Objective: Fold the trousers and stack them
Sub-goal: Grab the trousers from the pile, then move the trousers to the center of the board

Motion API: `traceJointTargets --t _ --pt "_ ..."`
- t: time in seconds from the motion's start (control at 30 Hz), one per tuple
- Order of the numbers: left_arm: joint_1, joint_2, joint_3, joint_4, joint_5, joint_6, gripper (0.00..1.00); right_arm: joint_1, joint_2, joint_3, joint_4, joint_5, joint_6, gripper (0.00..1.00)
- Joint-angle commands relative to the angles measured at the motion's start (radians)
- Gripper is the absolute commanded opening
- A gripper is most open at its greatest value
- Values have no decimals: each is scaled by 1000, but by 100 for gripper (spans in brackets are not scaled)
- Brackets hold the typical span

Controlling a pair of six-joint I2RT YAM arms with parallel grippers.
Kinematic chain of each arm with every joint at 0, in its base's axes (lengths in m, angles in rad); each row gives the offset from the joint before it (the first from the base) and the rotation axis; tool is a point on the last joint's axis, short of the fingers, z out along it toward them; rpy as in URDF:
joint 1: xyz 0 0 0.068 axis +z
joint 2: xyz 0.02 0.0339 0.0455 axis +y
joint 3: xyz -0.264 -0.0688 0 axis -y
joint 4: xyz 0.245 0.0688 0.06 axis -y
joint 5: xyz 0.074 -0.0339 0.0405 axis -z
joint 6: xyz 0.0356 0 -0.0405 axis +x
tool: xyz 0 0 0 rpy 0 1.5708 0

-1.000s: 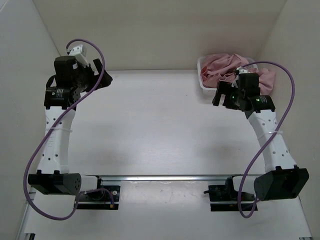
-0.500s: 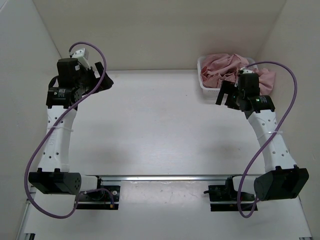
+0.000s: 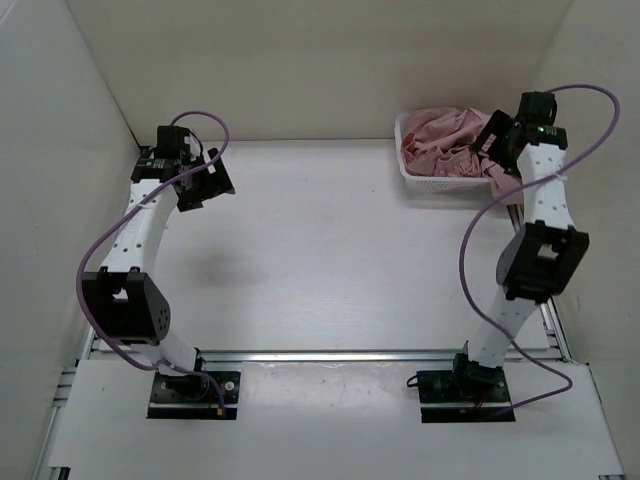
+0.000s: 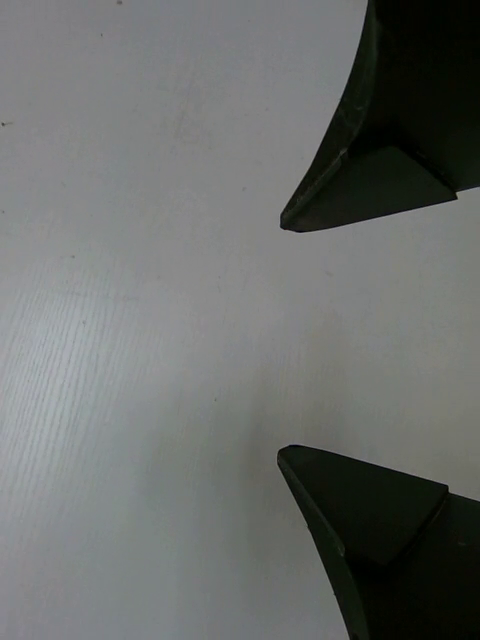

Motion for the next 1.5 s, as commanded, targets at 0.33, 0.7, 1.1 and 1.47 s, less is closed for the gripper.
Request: traceJointTargets --t 0.33,0.7,1.1,1.47 --pt "-27 97 36 38 -44 -34 99 11 630 725 55 -167 97 96" --pt "-36 126 74 38 -75 -54 99 41 677 699 193 -210 133 17" --pt "-82 54 115 29 15 -82 99 60 132 704 247 -272 68 0" --pt "-8 -119 286 -237 -81 -108 99 474 -386 205 285 -405 -76 0"
